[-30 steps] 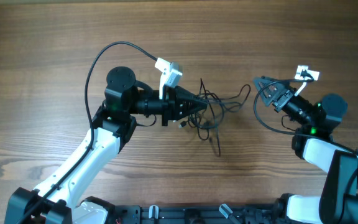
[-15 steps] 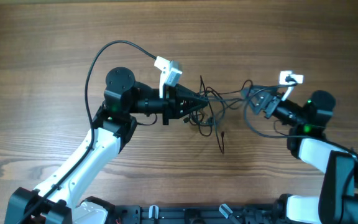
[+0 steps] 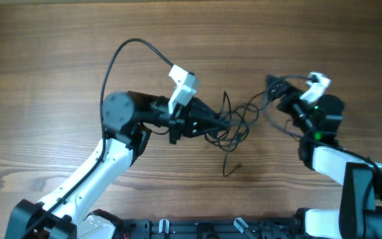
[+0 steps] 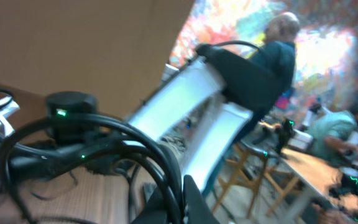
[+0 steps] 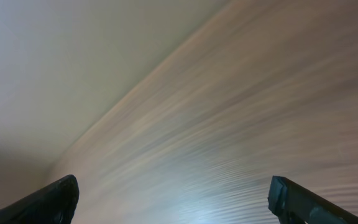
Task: Untangle cables
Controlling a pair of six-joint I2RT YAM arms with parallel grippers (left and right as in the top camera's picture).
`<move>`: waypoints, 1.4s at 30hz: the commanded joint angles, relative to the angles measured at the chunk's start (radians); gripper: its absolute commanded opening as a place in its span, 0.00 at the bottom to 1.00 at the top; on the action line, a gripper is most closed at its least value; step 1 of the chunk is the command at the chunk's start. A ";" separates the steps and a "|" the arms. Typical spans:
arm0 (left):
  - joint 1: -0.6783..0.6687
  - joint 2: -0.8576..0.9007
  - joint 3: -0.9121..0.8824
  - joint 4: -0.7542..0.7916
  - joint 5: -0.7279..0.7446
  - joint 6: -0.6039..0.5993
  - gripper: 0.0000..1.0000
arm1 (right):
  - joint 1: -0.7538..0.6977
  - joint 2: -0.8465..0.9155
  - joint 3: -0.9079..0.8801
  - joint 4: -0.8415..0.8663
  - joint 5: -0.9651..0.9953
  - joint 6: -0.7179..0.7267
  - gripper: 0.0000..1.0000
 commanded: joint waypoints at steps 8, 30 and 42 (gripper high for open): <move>0.212 -0.027 0.009 0.094 0.150 -0.261 0.04 | -0.332 -0.003 0.013 -0.134 0.196 0.039 1.00; 0.139 0.210 0.009 -0.780 -0.845 0.117 1.00 | -0.261 -0.003 0.013 -0.064 -0.396 -0.092 0.99; 0.179 0.151 0.040 -1.078 -1.309 0.063 1.00 | -0.181 -0.004 0.083 -0.060 -0.465 -0.051 1.00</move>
